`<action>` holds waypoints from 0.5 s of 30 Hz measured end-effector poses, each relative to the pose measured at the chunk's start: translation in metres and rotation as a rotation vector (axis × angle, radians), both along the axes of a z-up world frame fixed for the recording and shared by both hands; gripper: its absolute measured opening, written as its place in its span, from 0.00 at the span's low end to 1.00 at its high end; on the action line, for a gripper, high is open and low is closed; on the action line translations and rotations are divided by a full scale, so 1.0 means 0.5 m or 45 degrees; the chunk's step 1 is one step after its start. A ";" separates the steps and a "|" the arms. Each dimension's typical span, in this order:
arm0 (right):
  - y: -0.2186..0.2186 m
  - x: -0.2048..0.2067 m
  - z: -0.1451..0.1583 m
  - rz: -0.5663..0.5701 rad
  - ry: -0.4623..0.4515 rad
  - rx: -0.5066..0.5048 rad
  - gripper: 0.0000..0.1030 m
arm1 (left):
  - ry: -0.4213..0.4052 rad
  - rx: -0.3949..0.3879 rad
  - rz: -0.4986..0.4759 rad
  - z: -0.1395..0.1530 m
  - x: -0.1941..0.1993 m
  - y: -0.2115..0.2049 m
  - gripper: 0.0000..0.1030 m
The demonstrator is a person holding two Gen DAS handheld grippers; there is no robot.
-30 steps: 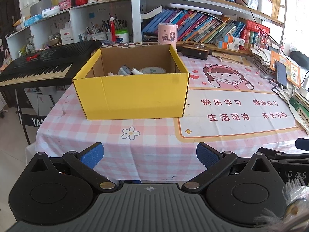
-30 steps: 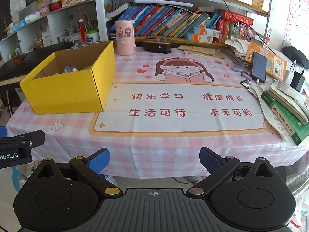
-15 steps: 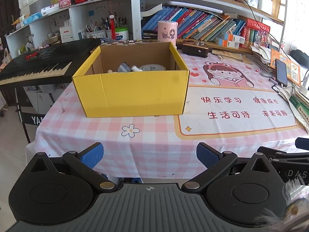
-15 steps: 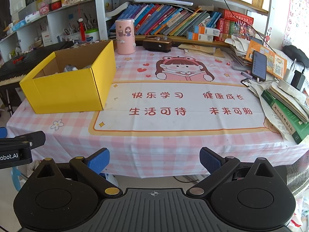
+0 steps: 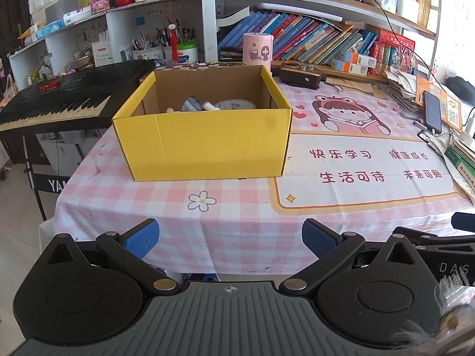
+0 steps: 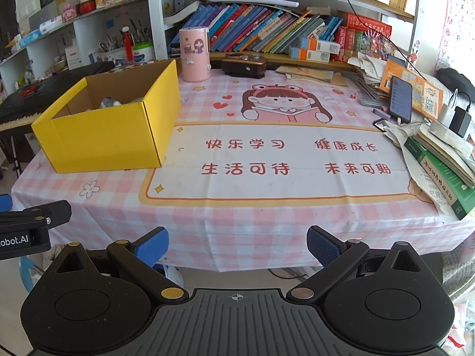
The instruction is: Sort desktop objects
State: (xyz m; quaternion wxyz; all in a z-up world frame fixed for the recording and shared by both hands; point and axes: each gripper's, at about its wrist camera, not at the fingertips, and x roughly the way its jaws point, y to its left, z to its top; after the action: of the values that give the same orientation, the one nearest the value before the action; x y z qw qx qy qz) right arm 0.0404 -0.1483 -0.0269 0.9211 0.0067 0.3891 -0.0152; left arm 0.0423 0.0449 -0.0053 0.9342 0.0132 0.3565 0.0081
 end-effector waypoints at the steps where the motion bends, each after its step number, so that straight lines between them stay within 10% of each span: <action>1: 0.001 0.000 -0.001 0.001 0.000 0.000 0.98 | -0.002 -0.001 0.000 0.001 0.000 0.001 1.00; 15: 0.009 0.006 0.000 0.000 0.007 -0.005 0.98 | -0.017 -0.011 -0.008 0.006 0.005 0.009 1.00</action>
State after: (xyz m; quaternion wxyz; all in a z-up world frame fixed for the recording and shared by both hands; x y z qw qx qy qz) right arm 0.0435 -0.1438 -0.0271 0.9199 0.0049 0.3917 -0.0161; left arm 0.0448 0.0494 -0.0022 0.9366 0.0105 0.3503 0.0036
